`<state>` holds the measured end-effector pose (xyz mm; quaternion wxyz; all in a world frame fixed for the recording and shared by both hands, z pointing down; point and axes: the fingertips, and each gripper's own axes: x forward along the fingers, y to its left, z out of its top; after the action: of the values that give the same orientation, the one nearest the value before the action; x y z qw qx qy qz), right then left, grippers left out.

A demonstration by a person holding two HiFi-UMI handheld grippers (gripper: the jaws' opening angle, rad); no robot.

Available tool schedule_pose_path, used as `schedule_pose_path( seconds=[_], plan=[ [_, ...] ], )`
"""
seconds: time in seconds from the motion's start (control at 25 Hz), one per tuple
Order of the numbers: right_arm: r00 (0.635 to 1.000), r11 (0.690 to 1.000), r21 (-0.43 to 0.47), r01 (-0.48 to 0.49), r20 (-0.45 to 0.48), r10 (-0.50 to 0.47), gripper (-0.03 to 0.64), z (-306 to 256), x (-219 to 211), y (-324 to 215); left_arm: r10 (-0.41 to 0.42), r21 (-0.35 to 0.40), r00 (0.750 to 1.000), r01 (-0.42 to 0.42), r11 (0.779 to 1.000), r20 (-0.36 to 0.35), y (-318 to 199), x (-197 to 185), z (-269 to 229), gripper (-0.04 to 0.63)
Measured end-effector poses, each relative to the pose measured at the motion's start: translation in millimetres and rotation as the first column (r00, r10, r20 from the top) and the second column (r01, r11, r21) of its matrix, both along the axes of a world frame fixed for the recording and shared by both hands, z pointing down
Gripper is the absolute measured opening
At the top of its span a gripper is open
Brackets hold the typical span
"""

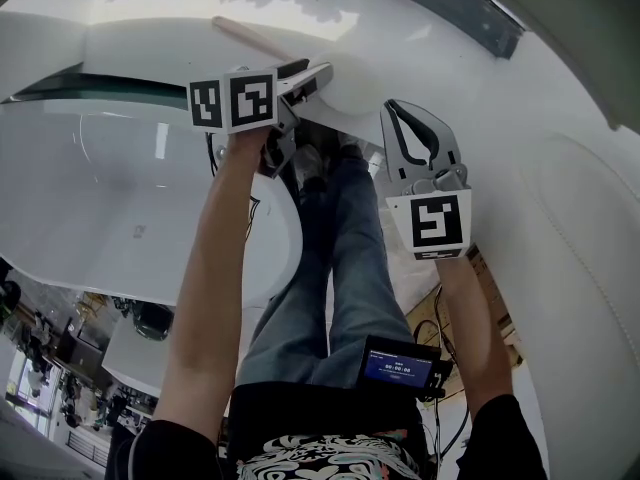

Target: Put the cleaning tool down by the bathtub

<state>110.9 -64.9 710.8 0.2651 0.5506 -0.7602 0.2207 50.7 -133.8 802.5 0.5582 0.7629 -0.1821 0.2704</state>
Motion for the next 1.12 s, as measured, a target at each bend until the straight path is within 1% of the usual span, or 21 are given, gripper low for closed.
schedule_pose_path(
  seconds=[0.28, 0.4, 0.56, 0.72, 0.76, 0.8, 0.88, 0.92, 1.0, 1.12],
  plan=[
    [1.0, 1.0, 0.006, 0.006, 0.003, -0.006, 0.028, -2.0, -3.9, 3.5, -0.045, 0.026, 0.999, 0.045, 0.999, 0.003, -12.0, -12.9, -8.2, 0.187],
    [1.0, 1.0, 0.009, 0.01, 0.007, -0.01, 0.028, -3.1, -4.5, 3.9, -0.066, 0.052, 0.998, 0.064, 0.997, 0.022, -16.2, -15.4, -8.2, 0.187],
    [1.0, 1.0, 0.011, 0.009, 0.008, -0.009, 0.028, -4.4, -3.9, 4.1, -0.074, 0.073, 0.997, 0.071, 0.995, 0.039, -17.0, -17.7, -9.5, 0.186],
    [1.0, 1.0, 0.014, 0.0, 0.005, 0.0, 0.028, -7.1, -0.8, 4.4, -0.089, 0.109, 0.996, 0.086, 0.99, 0.025, -20.6, -18.4, -19.6, 0.183],
    [1.0, 1.0, 0.015, -0.003, 0.006, 0.003, 0.028, -8.8, -0.6, 4.7, -0.099, 0.125, 0.995, 0.096, 0.987, 0.014, -22.3, -18.8, -24.3, 0.173],
    [1.0, 1.0, 0.016, -0.006, 0.008, 0.006, 0.028, -11.1, -0.5, 4.5, -0.112, 0.144, 0.994, 0.11, 0.983, 0.003, -25.0, -19.8, -29.6, 0.145],
    [1.0, 1.0, 0.021, -0.008, 0.01, 0.008, 0.028, -17.5, -1.5, 2.5, -0.14, 0.177, 0.99, 0.139, 0.974, -0.008, -31.6, -23.3, -39.6, 0.06],
    [1.0, 1.0, 0.024, -0.007, 0.01, 0.006, 0.028, -21.2, -2.5, 1.3, -0.15, 0.188, 0.989, 0.149, 0.971, -0.009, -34.1, -25.2, -43.6, 0.029],
    [1.0, 0.999, 0.034, -0.001, 0.012, 0.001, 0.028, -28.5, -4.4, -1.3, -0.161, 0.198, 0.987, 0.159, 0.967, -0.007, -35.8, -28.4, -48.9, 0.017],
    [1.0, 0.998, 0.064, 0.002, 0.012, -0.002, 0.028, -39.3, -5.3, -6.8, -0.171, 0.201, 0.985, 0.168, 0.965, -0.005, -34.7, -32.0, -54.1, 0.017]
  ],
)
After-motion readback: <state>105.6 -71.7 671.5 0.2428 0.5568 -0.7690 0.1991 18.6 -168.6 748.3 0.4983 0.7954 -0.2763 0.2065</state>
